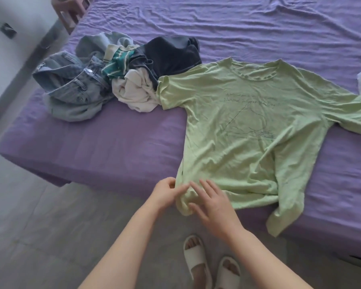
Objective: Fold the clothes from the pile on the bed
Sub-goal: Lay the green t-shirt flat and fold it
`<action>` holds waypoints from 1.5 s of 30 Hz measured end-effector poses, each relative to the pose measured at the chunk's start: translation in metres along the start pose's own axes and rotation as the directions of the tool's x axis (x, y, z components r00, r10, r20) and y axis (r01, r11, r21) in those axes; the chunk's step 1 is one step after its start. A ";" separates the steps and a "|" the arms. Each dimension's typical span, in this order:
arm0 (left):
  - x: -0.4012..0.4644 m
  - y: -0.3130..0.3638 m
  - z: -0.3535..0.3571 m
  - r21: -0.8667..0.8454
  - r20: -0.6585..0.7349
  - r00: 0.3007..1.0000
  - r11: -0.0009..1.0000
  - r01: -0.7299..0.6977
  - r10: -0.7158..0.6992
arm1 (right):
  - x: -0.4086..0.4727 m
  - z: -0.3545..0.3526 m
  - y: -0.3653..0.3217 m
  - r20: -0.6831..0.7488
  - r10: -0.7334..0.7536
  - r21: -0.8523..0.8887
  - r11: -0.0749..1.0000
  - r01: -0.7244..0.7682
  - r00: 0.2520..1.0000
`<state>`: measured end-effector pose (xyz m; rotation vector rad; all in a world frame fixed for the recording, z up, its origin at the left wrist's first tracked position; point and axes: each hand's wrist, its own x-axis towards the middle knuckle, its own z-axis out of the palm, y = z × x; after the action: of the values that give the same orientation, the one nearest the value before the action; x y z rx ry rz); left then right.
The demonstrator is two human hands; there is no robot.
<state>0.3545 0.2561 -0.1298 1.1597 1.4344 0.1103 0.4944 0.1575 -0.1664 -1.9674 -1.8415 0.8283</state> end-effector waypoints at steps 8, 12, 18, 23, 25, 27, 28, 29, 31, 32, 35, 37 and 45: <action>-0.038 -0.026 0.016 -0.316 -0.158 0.977 0.930 -0.190 0.146 | -0.023 0.017 -0.019 -0.023 -0.073 0.209 0.975 0.076 0.997; -0.047 -0.040 0.014 -0.297 -0.312 0.929 0.908 -0.295 0.200 | -0.035 0.019 -0.025 -0.303 -0.102 0.156 0.976 0.155 0.948; -0.050 -0.053 -0.002 -0.285 -0.203 0.955 0.920 -0.270 0.217 | -0.039 0.007 -0.047 -0.416 0.036 0.297 0.950 0.098 0.908; -0.056 -0.055 -0.007 -0.133 -0.067 0.947 0.938 -0.321 0.314 | -0.041 0.002 -0.057 -0.445 0.116 0.340 0.939 0.047 0.888; -0.060 -0.048 -0.013 -0.130 -0.104 0.918 0.909 -0.395 0.384 | -0.043 -0.001 -0.058 -0.459 0.124 0.336 0.941 0.042 0.880; -0.063 -0.041 -0.022 -0.164 -0.073 0.907 0.892 -0.422 0.415 | -0.044 -0.004 -0.059 -0.478 0.123 0.330 0.943 0.048 0.870; -0.065 -0.039 -0.026 -0.170 -0.058 0.903 0.888 -0.428 0.425 | -0.044 -0.005 -0.059 -0.490 0.118 0.325 0.944 0.056 0.864; -0.068 -0.038 -0.030 -0.171 -0.048 0.902 0.886 -0.430 0.429 | -0.045 -0.006 -0.060 -0.505 0.106 0.309 0.949 0.065 0.856; -0.072 -0.037 -0.036 -0.179 -0.041 0.906 0.889 -0.422 0.422 | -0.044 -0.008 -0.062 -0.533 0.056 0.230 0.970 0.081 0.845; -0.073 -0.037 -0.038 -0.199 -0.055 0.908 0.887 -0.417 0.415 | -0.043 -0.008 -0.063 -0.539 0.017 0.172 0.981 0.091 0.842; -0.078 -0.040 -0.039 -0.258 -0.197 0.898 0.863 -0.435 0.394 | -0.042 -0.007 -0.067 -0.552 -0.120 -0.017 0.991 0.133 0.825; -0.077 -0.047 -0.035 -0.266 -0.321 0.872 0.849 -0.457 0.369 | -0.039 -0.004 -0.067 -0.564 -0.149 -0.070 0.989 0.133 0.812; -0.058 -0.074 -0.020 -0.873 -0.077 0.997 0.482 -0.076 0.018 | -0.029 0.018 -0.058 -0.418 -0.204 -0.197 0.972 0.131 0.885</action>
<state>0.2840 0.1911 -0.1326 0.3061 1.1178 0.8434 0.4371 0.1329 -0.1404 -1.8570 -1.8103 0.1617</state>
